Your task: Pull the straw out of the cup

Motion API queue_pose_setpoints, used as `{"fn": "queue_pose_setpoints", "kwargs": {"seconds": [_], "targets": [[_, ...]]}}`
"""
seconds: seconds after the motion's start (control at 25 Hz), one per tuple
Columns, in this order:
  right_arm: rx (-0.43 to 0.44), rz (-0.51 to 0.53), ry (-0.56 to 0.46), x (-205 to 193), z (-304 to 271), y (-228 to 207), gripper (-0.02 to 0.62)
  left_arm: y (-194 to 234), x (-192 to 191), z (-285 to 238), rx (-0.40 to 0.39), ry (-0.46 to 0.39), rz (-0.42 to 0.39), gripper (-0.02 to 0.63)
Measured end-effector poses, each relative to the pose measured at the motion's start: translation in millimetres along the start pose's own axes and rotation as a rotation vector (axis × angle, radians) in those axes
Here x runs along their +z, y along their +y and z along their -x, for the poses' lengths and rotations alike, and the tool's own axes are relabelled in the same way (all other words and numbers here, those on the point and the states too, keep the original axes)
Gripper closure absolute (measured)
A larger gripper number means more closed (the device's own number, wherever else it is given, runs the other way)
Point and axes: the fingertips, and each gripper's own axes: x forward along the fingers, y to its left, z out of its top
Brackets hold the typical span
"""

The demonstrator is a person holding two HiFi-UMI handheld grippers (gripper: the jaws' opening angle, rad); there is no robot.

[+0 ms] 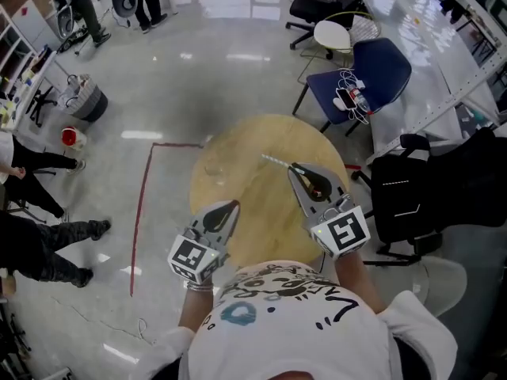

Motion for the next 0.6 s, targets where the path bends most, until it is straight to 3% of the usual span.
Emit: {"fn": "queue_pose_setpoints", "kwargs": {"seconds": [0.6], "targets": [[-0.041,-0.071,0.089,-39,30,-19,0.555,-11,3,-19,-0.019,0.012,-0.017,0.591]]}}
